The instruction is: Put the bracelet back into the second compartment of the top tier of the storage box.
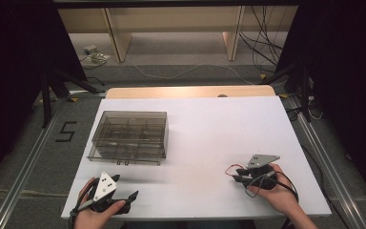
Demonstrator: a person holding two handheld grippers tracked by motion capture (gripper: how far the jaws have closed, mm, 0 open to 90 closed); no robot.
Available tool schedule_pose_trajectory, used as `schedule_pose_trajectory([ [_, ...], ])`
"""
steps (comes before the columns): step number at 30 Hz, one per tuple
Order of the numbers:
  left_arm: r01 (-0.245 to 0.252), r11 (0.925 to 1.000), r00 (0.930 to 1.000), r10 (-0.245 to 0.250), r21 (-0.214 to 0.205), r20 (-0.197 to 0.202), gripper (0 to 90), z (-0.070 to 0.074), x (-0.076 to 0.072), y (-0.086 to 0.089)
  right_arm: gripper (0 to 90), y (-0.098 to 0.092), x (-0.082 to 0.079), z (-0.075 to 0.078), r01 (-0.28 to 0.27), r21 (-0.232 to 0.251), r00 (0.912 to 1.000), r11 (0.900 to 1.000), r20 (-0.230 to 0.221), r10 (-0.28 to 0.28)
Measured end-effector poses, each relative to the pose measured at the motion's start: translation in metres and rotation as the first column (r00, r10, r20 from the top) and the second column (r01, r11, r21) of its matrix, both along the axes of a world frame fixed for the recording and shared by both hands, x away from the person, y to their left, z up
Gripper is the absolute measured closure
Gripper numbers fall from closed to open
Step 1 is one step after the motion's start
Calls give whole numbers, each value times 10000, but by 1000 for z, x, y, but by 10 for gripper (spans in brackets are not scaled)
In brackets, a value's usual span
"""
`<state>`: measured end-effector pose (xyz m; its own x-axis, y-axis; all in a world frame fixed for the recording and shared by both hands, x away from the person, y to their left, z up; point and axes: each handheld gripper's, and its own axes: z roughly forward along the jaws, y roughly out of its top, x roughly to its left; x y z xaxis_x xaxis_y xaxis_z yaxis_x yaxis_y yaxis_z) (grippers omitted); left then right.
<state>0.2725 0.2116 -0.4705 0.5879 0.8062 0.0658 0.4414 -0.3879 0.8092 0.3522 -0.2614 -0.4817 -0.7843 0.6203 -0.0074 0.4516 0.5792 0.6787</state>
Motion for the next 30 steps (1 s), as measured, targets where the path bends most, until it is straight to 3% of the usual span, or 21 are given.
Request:
schedule_pose_trajectory([
  [5, -4, 10000, 10000, 4, 41, -38, 165, 0, 0, 0, 744, 2, 5, -3, -235, -164, 9997, 9996, -41, 234],
  [15, 5, 10000, 10000, -5, 41, -17, 165, -1, 0, -1, 871, 1, 10, -4, -228, 80, 9993, 9997, -279, 230],
  [22, 11, 10000, 10000, -11, 49, -14, 165, -1, 0, -1, 883, 1, 10, -3, -146, 104, 9992, 9998, -376, 150],
  [30, 21, 10000, 10000, -21, 58, -6, 166, -1, 0, -1, 886, 2, 8, 4, 7, 497, 10000, 9988, -33, -6],
])
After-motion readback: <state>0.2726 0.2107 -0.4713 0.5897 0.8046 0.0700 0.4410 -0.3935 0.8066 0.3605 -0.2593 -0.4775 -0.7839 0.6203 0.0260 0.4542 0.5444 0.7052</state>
